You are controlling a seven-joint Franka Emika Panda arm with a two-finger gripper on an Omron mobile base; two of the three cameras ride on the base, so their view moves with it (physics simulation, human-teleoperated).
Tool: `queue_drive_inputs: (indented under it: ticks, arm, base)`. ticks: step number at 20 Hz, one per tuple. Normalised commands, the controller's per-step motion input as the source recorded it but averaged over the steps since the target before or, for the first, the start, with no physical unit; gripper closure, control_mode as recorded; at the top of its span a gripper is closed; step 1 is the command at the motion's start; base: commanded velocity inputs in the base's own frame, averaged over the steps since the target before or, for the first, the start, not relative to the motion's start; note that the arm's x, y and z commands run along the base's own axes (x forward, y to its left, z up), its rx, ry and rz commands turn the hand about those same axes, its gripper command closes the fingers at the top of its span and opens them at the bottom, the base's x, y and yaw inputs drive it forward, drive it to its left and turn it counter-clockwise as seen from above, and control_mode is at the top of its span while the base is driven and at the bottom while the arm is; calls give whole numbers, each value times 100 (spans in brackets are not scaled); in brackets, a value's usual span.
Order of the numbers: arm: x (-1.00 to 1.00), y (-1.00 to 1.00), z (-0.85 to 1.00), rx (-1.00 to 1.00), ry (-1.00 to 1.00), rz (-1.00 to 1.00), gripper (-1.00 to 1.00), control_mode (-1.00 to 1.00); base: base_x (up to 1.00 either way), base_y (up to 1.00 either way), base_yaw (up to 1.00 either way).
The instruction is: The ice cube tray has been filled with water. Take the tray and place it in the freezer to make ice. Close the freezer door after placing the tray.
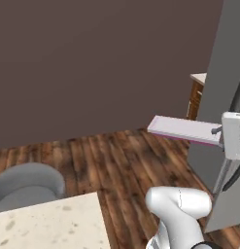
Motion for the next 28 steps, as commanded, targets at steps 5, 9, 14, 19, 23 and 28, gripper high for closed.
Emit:
queue_drive_inputs:
  ticks: [5, 9, 14, 19, 23, 28]
  arm:
    - [0, 0, 0, 0, 0, 0, 100, 100]
    - [0, 0, 0, 0, 0, 0, 100, 100]
    - [0, 0, 0, 0, 0, 0, 100, 100]
    - [0, 0, 0, 0, 0, 0, 100, 100]
    - [0, 0, 0, 0, 0, 0, 100, 100]
    - [0, 0, 0, 0, 0, 0, 100, 100]
  base:
    - [85, 0, 0]
    - [85, 0, 0]
    - [81, -4, 0]
    - [79, -7, 0]
    - [71, -15, -1]
    - [40, -38, -10]
